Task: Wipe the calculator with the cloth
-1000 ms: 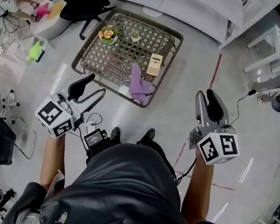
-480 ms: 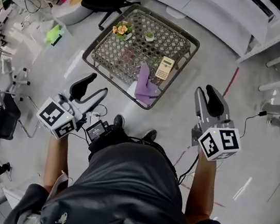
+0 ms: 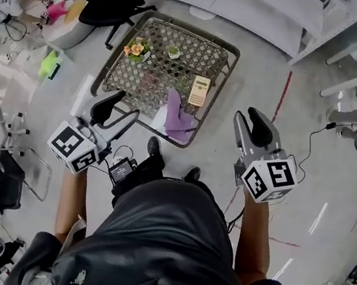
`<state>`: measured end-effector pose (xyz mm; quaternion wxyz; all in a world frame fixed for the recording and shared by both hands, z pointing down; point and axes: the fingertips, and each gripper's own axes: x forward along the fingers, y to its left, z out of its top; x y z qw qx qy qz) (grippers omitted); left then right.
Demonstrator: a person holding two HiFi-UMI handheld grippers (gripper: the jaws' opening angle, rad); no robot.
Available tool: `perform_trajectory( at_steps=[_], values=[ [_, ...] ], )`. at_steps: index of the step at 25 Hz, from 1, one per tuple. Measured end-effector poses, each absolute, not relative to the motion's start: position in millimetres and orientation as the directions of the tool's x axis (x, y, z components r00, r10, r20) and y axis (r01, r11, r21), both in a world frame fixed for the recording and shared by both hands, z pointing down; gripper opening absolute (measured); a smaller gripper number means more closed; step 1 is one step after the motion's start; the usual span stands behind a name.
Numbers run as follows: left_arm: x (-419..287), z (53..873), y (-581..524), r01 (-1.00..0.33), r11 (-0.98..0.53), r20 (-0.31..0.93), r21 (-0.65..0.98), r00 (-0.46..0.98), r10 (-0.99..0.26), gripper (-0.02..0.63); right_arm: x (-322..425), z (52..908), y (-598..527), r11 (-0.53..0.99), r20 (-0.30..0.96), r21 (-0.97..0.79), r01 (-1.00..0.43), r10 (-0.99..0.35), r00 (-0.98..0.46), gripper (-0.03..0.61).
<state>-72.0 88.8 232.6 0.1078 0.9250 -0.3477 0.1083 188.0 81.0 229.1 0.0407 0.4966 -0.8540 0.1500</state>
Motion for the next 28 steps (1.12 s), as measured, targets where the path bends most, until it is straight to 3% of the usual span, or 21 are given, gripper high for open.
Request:
perform_trajectory(
  at_steps=[19,28],
  values=[
    [-127.5,248.6,-9.3,-0.442,-0.874,0.23,0.2,0.889,-0.397,0.284,107.8,240.2,29.2,0.283,0.322,-0.155,-0.947,-0.891,-0.319,0.117],
    [-135.4,272.9,-22.4,-0.444,-0.863,0.242,0.243,0.889,-0.389,0.284,73.7,312.7,13.7,0.327,0.467,-0.188,-0.926,-0.799,-0.378,0.143]
  ],
)
